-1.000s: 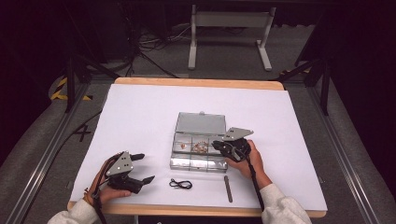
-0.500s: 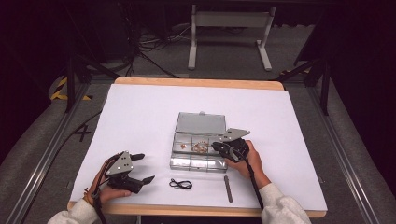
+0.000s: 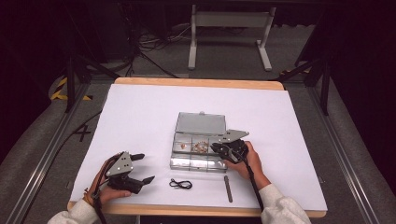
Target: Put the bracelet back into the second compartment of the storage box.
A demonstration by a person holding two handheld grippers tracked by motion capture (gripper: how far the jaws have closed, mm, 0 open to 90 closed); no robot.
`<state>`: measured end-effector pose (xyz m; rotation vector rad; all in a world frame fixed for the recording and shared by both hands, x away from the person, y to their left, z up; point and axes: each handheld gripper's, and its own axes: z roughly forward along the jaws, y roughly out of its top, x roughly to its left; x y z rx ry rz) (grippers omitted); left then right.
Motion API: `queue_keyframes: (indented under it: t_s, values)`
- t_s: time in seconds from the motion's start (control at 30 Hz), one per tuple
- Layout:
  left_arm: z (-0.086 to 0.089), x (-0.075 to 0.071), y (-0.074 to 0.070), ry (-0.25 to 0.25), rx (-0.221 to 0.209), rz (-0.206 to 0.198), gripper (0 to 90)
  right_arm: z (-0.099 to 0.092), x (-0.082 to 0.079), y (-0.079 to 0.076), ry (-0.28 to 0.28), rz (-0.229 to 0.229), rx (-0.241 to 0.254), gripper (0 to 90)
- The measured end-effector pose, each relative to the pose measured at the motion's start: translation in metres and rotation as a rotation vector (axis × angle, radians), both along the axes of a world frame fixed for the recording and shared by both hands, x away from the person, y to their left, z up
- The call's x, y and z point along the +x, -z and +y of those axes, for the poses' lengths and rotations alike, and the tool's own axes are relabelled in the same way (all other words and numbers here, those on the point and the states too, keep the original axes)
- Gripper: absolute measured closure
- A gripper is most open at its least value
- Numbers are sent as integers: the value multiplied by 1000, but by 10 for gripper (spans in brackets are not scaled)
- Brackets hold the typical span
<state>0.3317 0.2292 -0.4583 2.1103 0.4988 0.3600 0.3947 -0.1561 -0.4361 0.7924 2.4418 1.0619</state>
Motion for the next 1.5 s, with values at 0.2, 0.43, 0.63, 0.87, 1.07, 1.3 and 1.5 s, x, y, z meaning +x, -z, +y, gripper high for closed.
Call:
queue_keyframes:
  t_s: [0.2,0.43,0.63,0.87,1.07,1.3,1.5]
  values:
    - [0,0,0,-6,2,-1,146,-5,-3,-4,1,-18,17,827]
    - [-1,0,0,-4,6,2,145,-12,-11,-13,-12,-38,47,817]
    - [-1,0,0,-5,7,4,141,-17,-24,-21,-39,-57,53,812]
    - [-3,0,0,0,29,1,146,-30,-44,-30,-63,-79,77,797]
    - [-3,0,0,-6,28,-1,171,-47,-60,-28,-66,-83,70,771]
    - [-4,-1,0,-17,41,0,194,-67,-77,-23,-46,-80,70,740]
    - [-5,-2,-1,-16,40,3,202,-74,-86,-16,-38,-75,62,712]
